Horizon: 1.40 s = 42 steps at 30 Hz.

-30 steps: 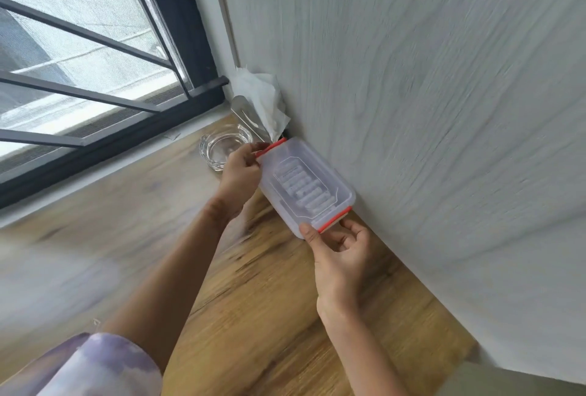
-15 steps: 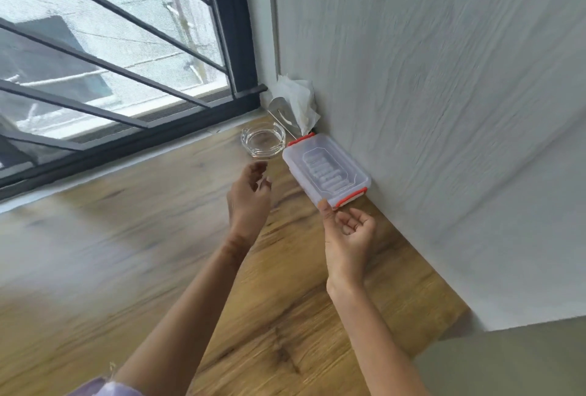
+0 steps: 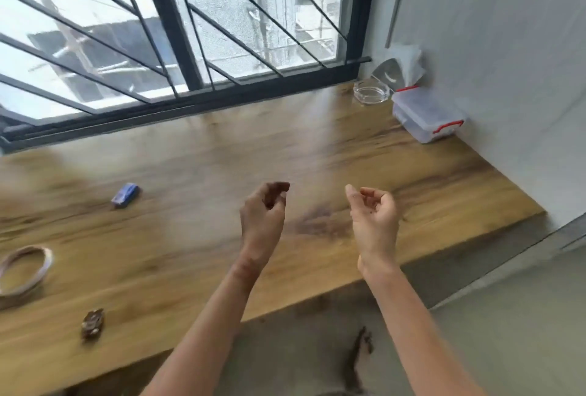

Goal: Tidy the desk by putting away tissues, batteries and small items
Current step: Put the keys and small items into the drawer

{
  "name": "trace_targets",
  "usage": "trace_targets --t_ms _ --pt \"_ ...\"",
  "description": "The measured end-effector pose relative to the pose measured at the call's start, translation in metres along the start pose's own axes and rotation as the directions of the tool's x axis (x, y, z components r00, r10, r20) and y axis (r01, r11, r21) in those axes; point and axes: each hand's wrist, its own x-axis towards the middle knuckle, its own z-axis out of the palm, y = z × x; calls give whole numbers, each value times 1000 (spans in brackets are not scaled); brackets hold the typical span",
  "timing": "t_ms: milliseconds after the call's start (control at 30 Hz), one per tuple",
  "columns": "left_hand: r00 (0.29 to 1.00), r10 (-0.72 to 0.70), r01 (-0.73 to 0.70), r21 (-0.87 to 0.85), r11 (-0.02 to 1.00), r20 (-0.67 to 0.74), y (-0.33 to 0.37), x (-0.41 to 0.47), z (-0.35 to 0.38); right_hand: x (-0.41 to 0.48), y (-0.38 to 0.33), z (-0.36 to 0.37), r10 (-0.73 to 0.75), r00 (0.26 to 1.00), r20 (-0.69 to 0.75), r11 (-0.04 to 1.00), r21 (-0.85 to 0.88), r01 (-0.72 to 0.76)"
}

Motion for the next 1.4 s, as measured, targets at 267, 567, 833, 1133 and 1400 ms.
trace_targets --t_ms 267,567,833,1133,1400 --pt "985 -95 90 -42 995 -144 -42 -103 -145 -158 23 52 69 969 235 995 -92 -49" --pt "937 -286 243 -216 946 -201 -111 -199 -254 -305 74 91 209 894 396 971 -190 -143" --pt "831 -545 419 -522 743 -108 -166 -264 -332 -402 121 119 476 765 435 879 -219 -423" --pt "608 -784 321 -942 100 124 -250 -235 -387 -393 188 179 768 388 509 240 333 -912" --pt "562 -808 269 -963 -23 176 -298 -193 -396 -359 230 230 802 405 439 166 488 -857"
